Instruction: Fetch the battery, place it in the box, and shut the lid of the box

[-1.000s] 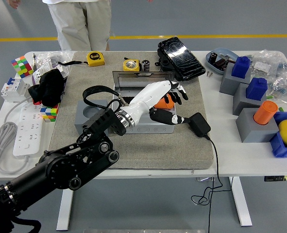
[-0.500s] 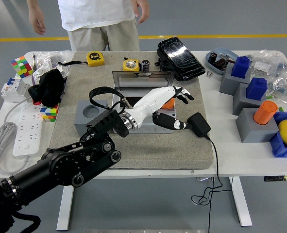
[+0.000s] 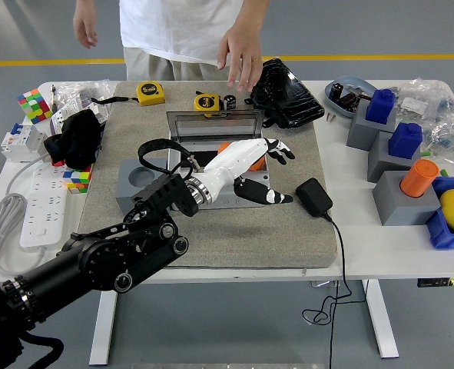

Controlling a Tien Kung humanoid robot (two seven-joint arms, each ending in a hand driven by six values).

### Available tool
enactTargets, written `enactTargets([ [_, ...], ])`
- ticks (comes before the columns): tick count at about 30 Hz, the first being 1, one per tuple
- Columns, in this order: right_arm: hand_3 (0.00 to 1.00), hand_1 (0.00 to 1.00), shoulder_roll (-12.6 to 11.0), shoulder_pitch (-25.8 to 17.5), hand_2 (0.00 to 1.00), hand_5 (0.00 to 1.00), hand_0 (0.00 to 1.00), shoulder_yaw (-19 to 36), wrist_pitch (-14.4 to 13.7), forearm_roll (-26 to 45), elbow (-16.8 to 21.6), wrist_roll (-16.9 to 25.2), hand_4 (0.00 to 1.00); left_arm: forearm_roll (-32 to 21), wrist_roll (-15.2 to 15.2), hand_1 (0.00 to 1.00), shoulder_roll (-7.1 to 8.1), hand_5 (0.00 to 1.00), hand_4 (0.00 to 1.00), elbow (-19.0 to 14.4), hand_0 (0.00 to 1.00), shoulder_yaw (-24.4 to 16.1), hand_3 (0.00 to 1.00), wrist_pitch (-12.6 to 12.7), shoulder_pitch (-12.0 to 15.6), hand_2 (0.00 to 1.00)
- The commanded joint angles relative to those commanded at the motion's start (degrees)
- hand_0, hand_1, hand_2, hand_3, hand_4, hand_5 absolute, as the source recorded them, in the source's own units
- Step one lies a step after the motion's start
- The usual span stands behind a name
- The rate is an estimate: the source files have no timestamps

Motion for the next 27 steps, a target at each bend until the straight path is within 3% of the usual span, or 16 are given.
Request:
enactTargets([
  [15,0.545,0.603,0.0,0.0,0.588,0.472,0.564,0.3,-0.2,-0.2,0.1,0.2,0.929,0.3,0.1,0.699,0.0,0.303,0.998,-5.1,0.711,-1.5,0.686,-0.1,0.8,0.64],
  [16,0.545,0.6,0.0,0.0,0.589,0.472,0.564,0.3,-0.2,-0.3,0.1,0.2,0.928,0.4,0.2,0.623,0.0,0.301,0.998,-5.6,0.592,-1.7,0.685,-0.2,1.0,0.613],
  [21,0.545,0.6,0.1,-0.1,0.589,0.472,0.564,0.3,-0.2,-0.3,0.1,0.3,0.928,1.2,0.6,0.623,0.0,0.301,0.998,-9.0,0.592,-2.9,0.685,-0.2,2.0,0.613],
  [22,0.545,0.601,0.1,-0.1,0.588,0.472,0.564,0.4,-0.2,-0.3,0.1,0.3,0.928,1.5,0.8,0.507,0.06,0.302,0.998,-9.9,0.444,-3.1,0.607,-0.3,2.2,0.482],
  [27,0.545,0.601,0.0,-0.1,0.588,0.472,0.564,0.5,-0.2,-0.3,0.1,0.4,0.928,2.3,1.3,0.507,2.34,0.302,0.998,-11.1,0.444,-3.5,0.607,-0.5,2.9,0.482],
])
